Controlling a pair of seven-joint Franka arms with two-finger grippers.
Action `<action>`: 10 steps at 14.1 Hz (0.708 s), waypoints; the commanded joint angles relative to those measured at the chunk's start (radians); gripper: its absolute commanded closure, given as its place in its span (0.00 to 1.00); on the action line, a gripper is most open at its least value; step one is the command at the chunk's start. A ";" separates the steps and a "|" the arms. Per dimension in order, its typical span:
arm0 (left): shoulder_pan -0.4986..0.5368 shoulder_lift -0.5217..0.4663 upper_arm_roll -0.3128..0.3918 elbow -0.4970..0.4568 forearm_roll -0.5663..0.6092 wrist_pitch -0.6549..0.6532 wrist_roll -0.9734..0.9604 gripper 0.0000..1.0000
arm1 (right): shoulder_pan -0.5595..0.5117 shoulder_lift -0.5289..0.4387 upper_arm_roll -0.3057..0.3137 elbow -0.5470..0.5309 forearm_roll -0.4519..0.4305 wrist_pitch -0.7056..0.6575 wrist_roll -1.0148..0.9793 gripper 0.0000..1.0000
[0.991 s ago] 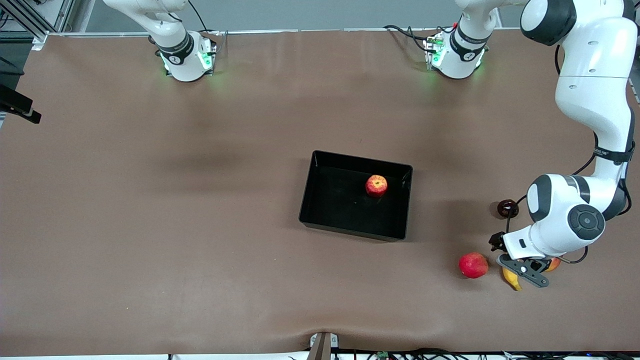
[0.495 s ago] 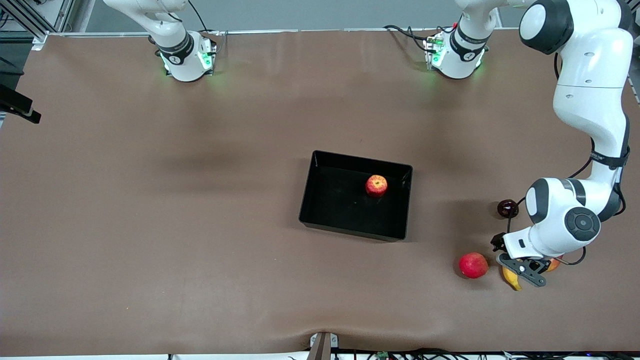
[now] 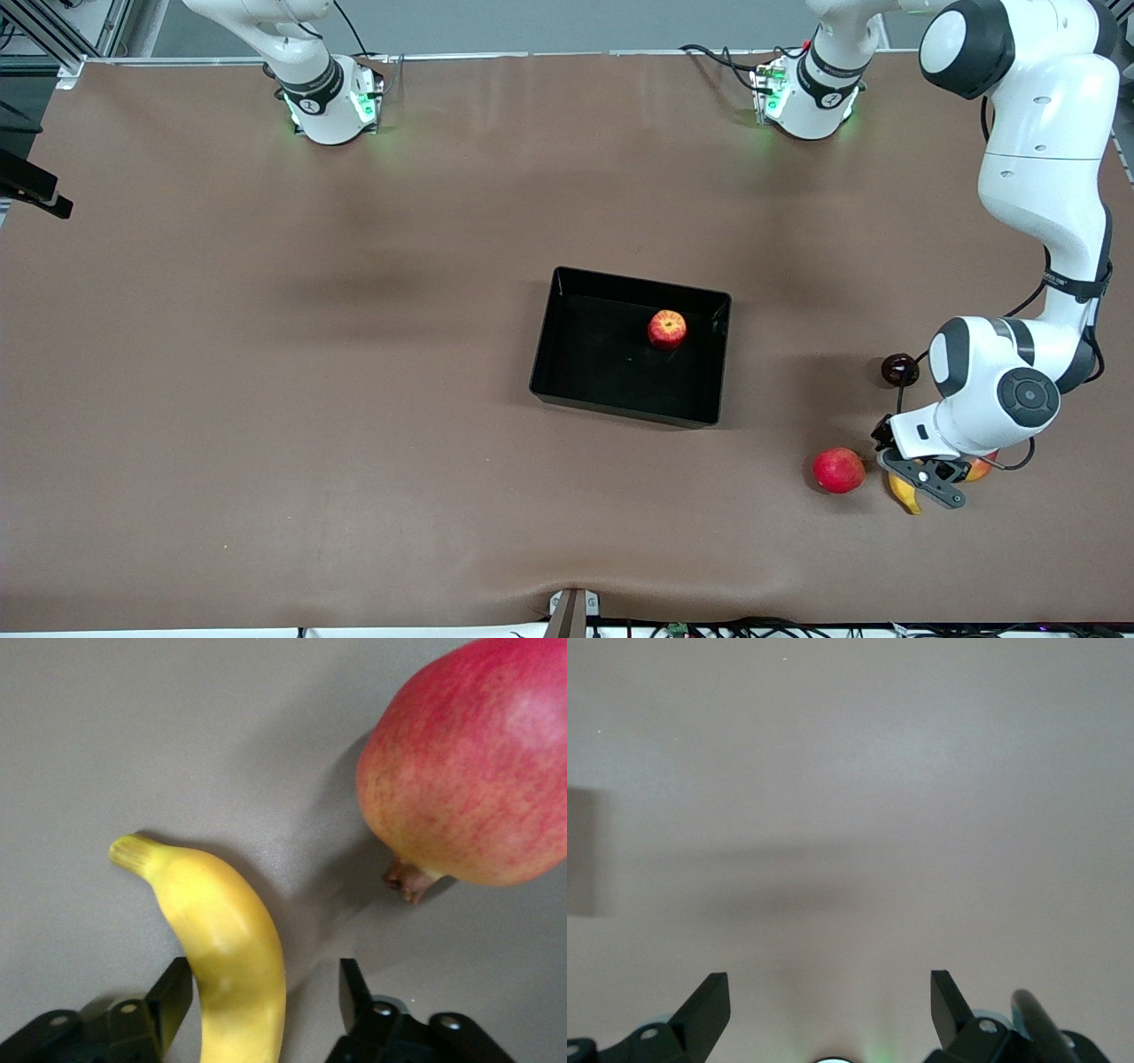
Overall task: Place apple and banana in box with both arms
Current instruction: 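Lower and close the left gripper on the banana's middle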
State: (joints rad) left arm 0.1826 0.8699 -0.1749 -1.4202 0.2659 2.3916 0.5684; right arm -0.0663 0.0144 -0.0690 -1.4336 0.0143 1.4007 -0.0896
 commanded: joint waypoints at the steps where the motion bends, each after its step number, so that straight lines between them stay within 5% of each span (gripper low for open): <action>1: 0.000 0.003 0.003 0.006 0.022 0.008 0.005 0.67 | -0.020 -0.007 0.014 0.001 -0.005 -0.003 0.002 0.00; 6: 0.006 -0.005 0.003 0.004 0.021 -0.005 -0.024 0.91 | -0.018 -0.005 0.014 0.001 -0.004 -0.003 0.002 0.00; 10: 0.006 -0.028 0.000 0.006 0.006 -0.078 -0.087 0.99 | -0.020 -0.005 0.014 0.001 -0.002 0.000 0.002 0.00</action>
State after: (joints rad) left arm 0.1873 0.8675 -0.1723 -1.4142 0.2659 2.3650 0.5157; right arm -0.0665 0.0144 -0.0690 -1.4336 0.0144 1.4012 -0.0896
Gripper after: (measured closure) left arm 0.617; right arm 0.000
